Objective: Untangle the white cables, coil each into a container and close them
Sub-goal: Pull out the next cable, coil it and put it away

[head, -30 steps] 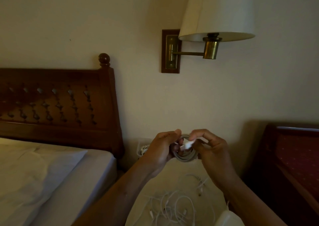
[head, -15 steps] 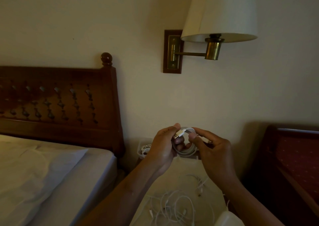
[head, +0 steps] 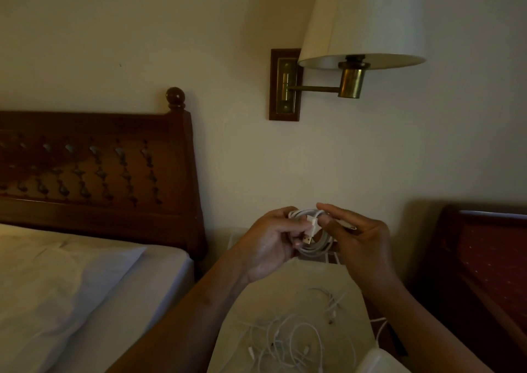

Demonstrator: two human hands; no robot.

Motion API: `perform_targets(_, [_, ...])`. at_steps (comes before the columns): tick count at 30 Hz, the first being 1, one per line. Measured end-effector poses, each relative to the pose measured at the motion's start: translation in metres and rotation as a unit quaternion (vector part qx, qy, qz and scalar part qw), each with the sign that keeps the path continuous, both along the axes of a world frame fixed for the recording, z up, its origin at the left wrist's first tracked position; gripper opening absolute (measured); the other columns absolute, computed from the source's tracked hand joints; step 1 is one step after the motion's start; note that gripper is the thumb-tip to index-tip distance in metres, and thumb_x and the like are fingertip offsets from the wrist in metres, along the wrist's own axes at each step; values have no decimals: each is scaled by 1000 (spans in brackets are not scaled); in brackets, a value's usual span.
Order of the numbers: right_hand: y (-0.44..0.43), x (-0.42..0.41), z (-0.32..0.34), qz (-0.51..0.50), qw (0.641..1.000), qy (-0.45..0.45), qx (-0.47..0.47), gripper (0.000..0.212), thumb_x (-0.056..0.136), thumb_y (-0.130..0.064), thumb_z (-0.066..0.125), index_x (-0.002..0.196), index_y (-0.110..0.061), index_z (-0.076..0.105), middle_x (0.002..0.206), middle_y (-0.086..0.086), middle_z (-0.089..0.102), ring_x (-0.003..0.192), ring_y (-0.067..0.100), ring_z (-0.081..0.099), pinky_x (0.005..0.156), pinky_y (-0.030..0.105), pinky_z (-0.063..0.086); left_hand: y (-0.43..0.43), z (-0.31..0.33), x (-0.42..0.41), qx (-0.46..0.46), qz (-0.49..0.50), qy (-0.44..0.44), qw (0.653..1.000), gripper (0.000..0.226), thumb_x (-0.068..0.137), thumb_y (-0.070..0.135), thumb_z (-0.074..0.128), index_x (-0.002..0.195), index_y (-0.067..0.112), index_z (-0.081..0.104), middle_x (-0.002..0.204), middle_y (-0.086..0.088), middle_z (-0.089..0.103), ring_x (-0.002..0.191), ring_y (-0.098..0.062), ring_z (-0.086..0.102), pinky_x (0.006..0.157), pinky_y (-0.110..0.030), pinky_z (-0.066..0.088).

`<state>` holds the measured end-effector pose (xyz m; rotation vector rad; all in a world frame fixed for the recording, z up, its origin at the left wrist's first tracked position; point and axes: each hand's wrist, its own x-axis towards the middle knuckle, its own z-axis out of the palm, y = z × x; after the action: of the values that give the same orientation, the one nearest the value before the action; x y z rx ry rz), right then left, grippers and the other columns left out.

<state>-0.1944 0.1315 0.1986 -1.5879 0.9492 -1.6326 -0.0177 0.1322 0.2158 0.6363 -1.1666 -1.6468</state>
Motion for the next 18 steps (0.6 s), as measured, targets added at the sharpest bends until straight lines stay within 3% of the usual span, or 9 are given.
perform_targets(2, [-1, 2, 4, 3, 1000, -15, 7, 23, 89, -6, 74, 108, -18, 80, 97, -8, 80, 89, 14, 77, 77, 38, 65, -2, 1, 0, -10, 10, -13, 1000, 14, 90, -3, 63, 82, 7, 58, 68, -3, 54, 59, -13, 53, 58, -23, 40])
perform_targets(6, [1, 4, 9, -16, 1000, -6, -10, 20, 89, -9, 75, 106, -20, 80, 94, -13, 79, 83, 11, 77, 67, 27, 63, -3, -1, -3, -38, 71, -46, 996, 8, 88, -1, 69, 88, 6, 64, 78, -14, 58, 57, -15, 49, 60, -28, 43])
perform_targets(11, [3, 5, 7, -39, 999, 29, -23, 20, 86, -10, 78, 104, -18, 80, 94, -12, 79, 85, 4, 75, 71, 19, 61, 2, -9, -8, -65, 136, -104, 983, 9, 88, 16, 69, 86, 14, 61, 69, -8, 52, 63, -18, 46, 74, -46, 33])
perform_targets(15, [6, 9, 5, -66, 996, 34, -42, 20, 86, -11, 78, 104, -17, 80, 95, -15, 77, 86, 0, 74, 69, 14, 58, 3, -7, -11, -100, 154, -148, 972, 17, 90, 17, 71, 88, 12, 55, 70, 2, 56, 64, -11, 57, 64, -29, 49])
perform_targets(18, [7, 13, 4, -86, 995, 24, -46, 18, 86, -10, 78, 102, -17, 81, 91, -18, 75, 83, -1, 74, 68, 12, 57, 0, -9, -15, -127, 217, -214, 944, 11, 97, 11, 63, 92, 5, 56, 75, -4, 55, 68, -16, 55, 62, -29, 48])
